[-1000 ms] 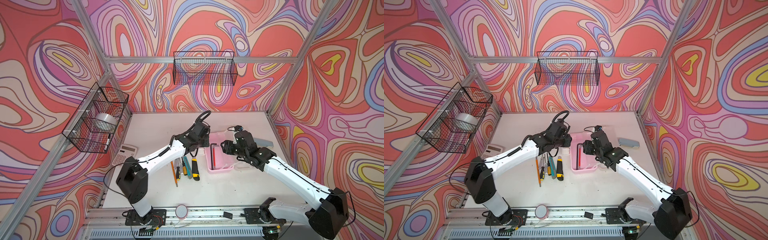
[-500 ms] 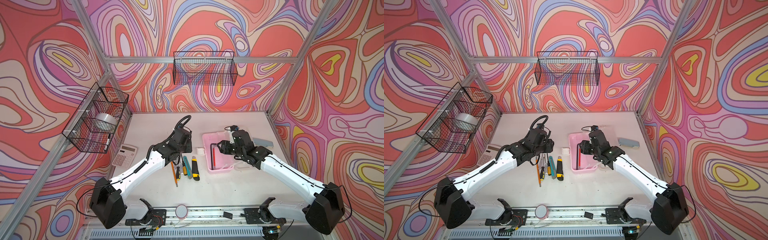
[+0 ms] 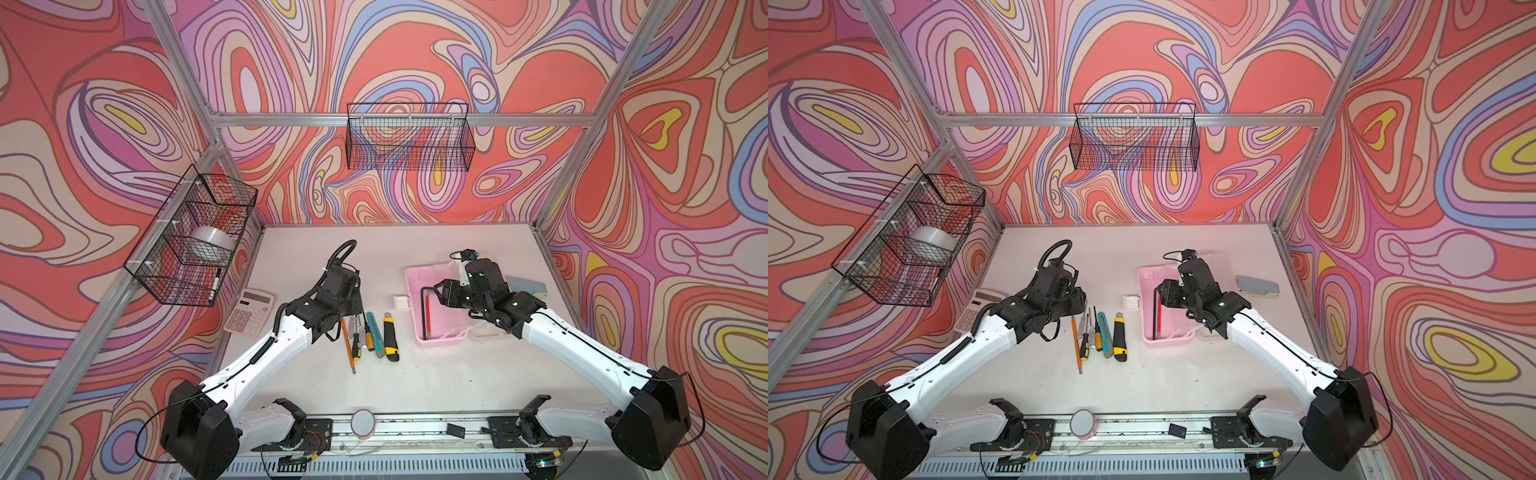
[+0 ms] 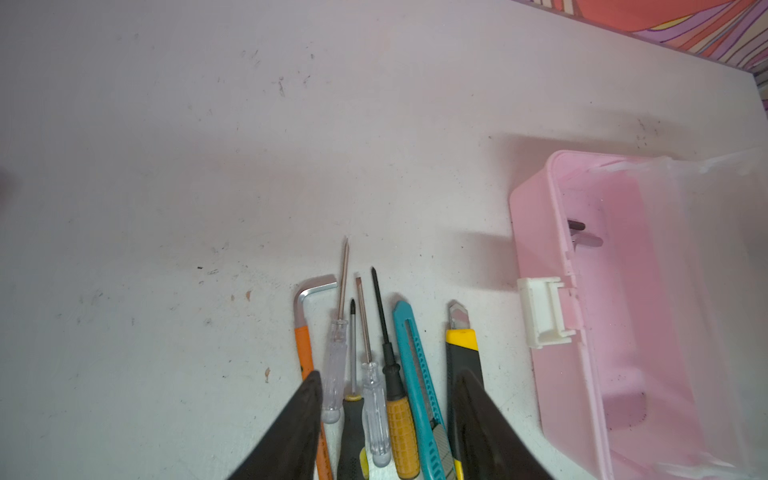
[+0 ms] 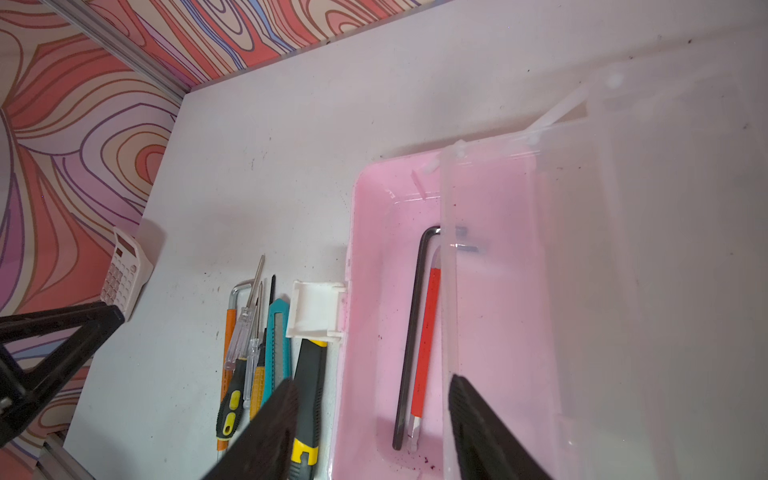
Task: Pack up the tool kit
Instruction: 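Open the left gripper and draw it back to the tool row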
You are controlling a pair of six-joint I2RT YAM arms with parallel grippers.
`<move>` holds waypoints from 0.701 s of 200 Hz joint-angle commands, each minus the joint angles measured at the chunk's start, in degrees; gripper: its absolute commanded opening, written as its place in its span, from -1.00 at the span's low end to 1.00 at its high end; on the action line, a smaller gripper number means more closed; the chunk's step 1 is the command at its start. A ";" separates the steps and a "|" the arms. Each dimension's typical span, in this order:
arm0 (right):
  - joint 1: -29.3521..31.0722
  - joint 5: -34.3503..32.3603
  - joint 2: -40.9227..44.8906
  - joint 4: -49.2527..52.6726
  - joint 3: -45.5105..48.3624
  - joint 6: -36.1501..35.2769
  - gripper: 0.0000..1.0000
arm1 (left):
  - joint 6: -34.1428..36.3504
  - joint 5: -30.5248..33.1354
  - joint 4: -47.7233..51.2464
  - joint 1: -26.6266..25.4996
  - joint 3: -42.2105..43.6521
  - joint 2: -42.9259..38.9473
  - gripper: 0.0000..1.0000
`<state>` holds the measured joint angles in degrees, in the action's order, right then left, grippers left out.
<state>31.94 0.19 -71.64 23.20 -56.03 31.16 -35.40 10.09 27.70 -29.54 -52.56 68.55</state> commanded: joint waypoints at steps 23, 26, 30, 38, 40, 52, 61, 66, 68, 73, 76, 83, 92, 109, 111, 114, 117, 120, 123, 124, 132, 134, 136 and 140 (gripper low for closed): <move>-0.12 0.58 0.54 -0.12 0.76 1.00 0.20 | -2.55 -3.40 -0.28 5.92 5.95 0.55 -0.10; -0.09 0.64 0.53 -0.21 0.90 1.03 0.20 | -2.68 -3.73 -0.73 6.13 6.38 0.81 -0.11; -0.11 0.66 0.51 -0.34 1.05 1.09 0.20 | -2.78 -4.00 -1.36 6.45 6.82 1.28 -0.13; -0.08 0.61 0.37 -0.43 1.13 1.26 0.20 | -2.96 -4.05 -2.45 6.83 7.51 2.26 -0.15; -0.12 0.63 0.34 -0.50 1.24 1.31 0.20 | -3.04 -4.07 -2.65 6.81 7.68 2.56 -0.16; -0.08 0.61 0.17 -0.84 1.70 1.69 0.20 | -2.93 -4.29 -3.74 6.91 8.00 4.66 -0.21; -0.11 0.77 0.10 -1.09 2.12 2.05 0.19 | -2.96 -4.07 -4.45 6.97 8.13 6.24 -0.23; -0.12 0.99 0.09 -1.37 2.44 2.23 0.20 | -3.01 -4.03 -5.00 7.04 8.35 7.08 -0.25; -0.10 1.03 0.14 -1.46 2.53 2.28 0.20 | -3.14 -4.07 -5.20 7.11 8.48 7.39 -0.26; -0.13 1.04 0.05 -1.58 2.59 2.39 0.20 | -3.29 -4.12 -5.77 7.17 8.73 8.17 -0.26; -0.06 1.11 0.01 -1.59 2.64 2.41 0.19 | -3.33 -4.11 -6.12 7.17 8.84 8.54 -0.27; -0.12 1.13 -0.07 -1.49 2.62 2.50 0.19 | -3.49 -4.19 -7.05 7.20 9.24 9.55 -0.27; -0.12 0.90 -0.04 -1.28 2.63 2.46 0.19 | -3.80 -4.50 -8.16 7.23 9.64 10.66 -0.28; -0.12 0.31 0.10 -1.15 2.85 2.42 0.19 | -4.24 -4.76 -8.73 7.37 9.49 12.91 -0.30; -0.13 0.27 0.09 -1.08 2.86 2.42 0.19 | -4.31 -4.76 -8.72 7.32 9.45 13.16 -0.30; -0.11 0.21 0.16 -1.06 2.86 2.42 0.19 | -4.38 -4.73 -8.65 7.45 9.36 13.52 -0.31; -0.12 0.19 0.21 -1.05 2.89 2.42 0.19 | -4.49 -4.58 -8.63 7.41 9.32 13.79 -0.32; -0.13 0.25 0.18 -1.05 2.93 2.42 0.19 | -4.55 -4.46 -8.63 7.47 9.31 14.06 -0.32; -0.07 0.27 0.18 -1.05 3.01 2.42 0.19 | -4.54 -4.38 -8.79 7.48 9.31 14.28 -0.33; -0.06 0.35 0.18 -1.05 3.02 2.42 0.19 | -4.52 -4.38 -8.84 7.48 9.36 14.39 -0.33; -0.06 0.34 0.24 -0.98 3.09 2.40 0.19 | -4.43 -4.34 -9.27 7.54 9.40 15.19 -0.36; -0.11 0.28 0.26 -0.90 3.11 2.41 0.19 | -4.42 -4.37 -9.32 7.56 9.36 15.38 -0.37; -0.12 0.26 0.31 -0.88 3.12 2.42 0.19 | -4.42 -4.37 -9.33 7.54 9.32 15.56 -0.38; -0.13 0.23 0.27 -0.89 3.20 2.42 0.19 | -4.45 -4.38 -9.35 7.57 9.17 15.95 -0.39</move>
<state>31.94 0.93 -71.66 22.65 -53.80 33.28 -38.79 5.56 20.01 -22.39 -43.59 82.65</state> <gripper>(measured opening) 0.595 0.332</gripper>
